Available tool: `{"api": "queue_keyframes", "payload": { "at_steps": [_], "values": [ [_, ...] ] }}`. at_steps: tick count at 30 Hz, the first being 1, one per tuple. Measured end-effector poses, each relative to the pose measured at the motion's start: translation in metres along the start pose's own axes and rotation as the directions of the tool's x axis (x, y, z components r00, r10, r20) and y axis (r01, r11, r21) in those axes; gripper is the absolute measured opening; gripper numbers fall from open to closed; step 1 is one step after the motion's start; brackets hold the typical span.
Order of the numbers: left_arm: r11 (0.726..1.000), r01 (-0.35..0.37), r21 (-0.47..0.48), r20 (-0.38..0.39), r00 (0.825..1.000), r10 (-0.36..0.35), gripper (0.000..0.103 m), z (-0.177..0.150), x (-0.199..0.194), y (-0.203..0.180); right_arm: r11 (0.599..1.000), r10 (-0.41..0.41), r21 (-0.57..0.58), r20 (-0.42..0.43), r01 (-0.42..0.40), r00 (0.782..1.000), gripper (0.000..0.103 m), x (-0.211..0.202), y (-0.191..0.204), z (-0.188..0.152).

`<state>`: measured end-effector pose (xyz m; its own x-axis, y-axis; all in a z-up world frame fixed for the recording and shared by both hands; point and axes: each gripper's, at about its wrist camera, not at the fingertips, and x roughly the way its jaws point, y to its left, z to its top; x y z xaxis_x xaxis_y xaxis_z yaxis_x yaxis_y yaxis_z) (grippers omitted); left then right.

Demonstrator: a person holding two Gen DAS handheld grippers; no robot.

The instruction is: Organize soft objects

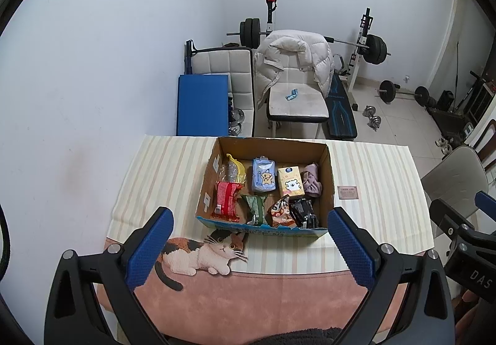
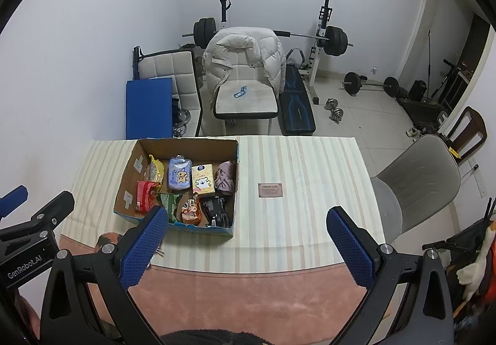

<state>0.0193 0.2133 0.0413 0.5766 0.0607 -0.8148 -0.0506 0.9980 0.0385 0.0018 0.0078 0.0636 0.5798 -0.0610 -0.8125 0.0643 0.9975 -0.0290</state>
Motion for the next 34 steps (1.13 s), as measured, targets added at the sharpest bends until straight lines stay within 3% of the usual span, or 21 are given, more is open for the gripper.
{"api": "queue_keyframes", "payload": {
  "at_steps": [34],
  "values": [
    [1.000, 0.003, 0.013, -0.024, 1.000, -0.003, 0.102, -0.011, 0.009, -0.001, 0.999, -0.015, 0.030, -0.017, 0.015, 1.000, 0.103, 0.003, -0.005, -0.011]
  ]
}}
